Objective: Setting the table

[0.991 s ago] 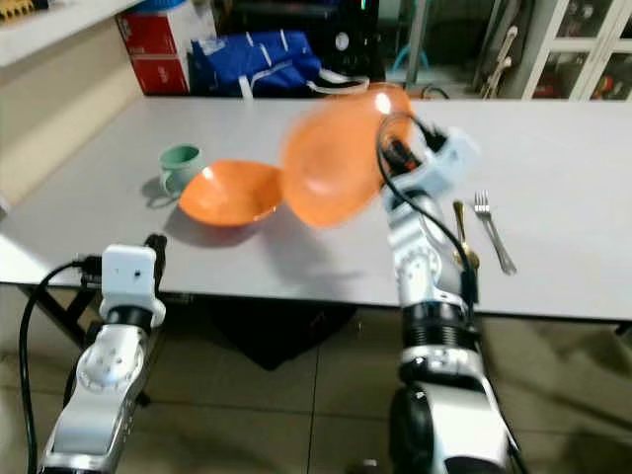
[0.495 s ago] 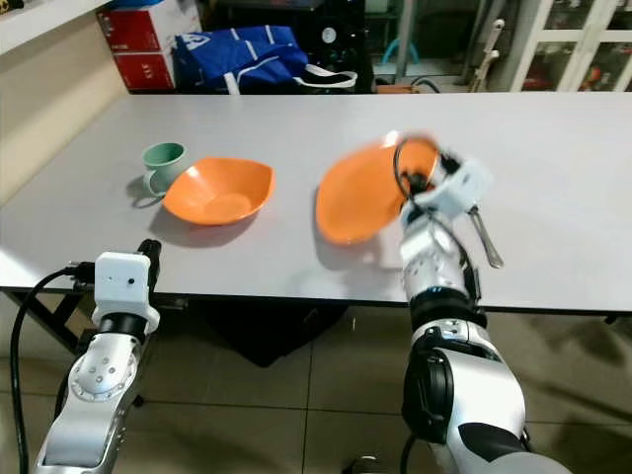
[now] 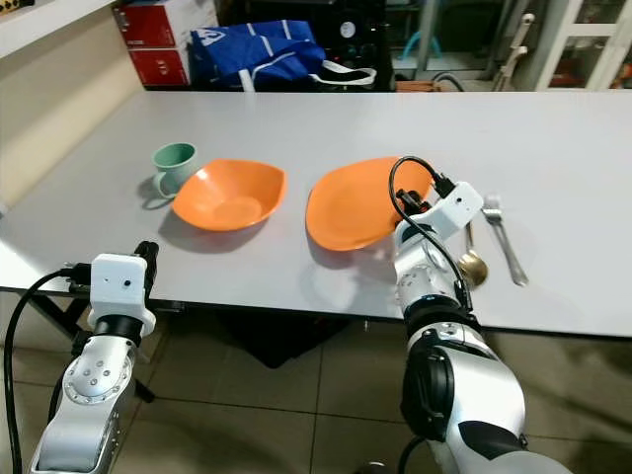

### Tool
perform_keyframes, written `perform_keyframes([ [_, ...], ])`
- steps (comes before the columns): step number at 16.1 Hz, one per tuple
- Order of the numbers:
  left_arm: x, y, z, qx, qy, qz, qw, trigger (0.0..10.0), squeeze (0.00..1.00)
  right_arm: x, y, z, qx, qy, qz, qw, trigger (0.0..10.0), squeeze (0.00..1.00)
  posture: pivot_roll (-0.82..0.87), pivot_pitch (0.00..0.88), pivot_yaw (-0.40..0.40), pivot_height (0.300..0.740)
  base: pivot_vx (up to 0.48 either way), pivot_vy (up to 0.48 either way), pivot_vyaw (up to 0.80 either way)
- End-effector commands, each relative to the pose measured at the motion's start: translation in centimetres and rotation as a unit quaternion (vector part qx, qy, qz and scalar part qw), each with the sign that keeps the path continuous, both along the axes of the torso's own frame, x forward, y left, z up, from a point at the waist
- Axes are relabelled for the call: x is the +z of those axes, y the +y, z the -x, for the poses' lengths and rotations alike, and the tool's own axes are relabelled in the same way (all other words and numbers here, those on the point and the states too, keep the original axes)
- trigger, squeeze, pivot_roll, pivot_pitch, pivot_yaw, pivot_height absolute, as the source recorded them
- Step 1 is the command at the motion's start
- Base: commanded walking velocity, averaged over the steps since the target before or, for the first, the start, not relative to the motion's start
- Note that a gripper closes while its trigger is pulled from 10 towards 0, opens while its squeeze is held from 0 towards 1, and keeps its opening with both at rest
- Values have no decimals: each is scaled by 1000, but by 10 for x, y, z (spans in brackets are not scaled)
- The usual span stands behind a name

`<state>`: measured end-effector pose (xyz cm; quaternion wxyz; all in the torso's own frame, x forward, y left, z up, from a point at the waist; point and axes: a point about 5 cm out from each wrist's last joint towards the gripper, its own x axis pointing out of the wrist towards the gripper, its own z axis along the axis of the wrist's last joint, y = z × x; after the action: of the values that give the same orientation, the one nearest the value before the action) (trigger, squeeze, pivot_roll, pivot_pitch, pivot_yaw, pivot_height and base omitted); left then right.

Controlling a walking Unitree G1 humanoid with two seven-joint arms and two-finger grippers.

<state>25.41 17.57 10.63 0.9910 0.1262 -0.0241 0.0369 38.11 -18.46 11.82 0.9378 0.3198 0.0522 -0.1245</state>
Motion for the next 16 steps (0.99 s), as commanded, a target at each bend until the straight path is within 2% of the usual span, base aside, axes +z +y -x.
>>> perform_keyframes([
  [1,3,4,1,2,1,-4,1000,10000,0,-16,2,6,10,50,34,998,10000,0,-69,0,93,740,0,0,0],
  [3,3,5,2,1,1,-6,1000,10000,0,-20,-1,8,5,60,48,997,10000,0,-70,0,93,740,0,0,0],
  [4,3,5,2,1,2,-6,1000,10000,0,-23,-5,10,-3,70,79,994,10000,0,-72,0,95,740,0,0,0],
  [6,4,7,1,1,2,-8,1000,10000,0,-25,-11,13,-15,80,109,991,10000,0,-74,0,95,740,0,0,0],
  [10,4,7,0,0,3,-8,1000,10000,0,-38,-11,21,-15,102,120,987,10000,0,-81,0,92,740,0,0,0],
  [13,4,6,0,-2,3,-8,1000,10000,0,-51,-6,28,-5,125,111,986,10000,0,-81,0,92,740,0,0,0],
  [16,4,8,0,-2,6,-9,1000,10000,0,-70,-1,38,3,176,98,979,10000,0,-79,0,99,740,0,0,0],
])
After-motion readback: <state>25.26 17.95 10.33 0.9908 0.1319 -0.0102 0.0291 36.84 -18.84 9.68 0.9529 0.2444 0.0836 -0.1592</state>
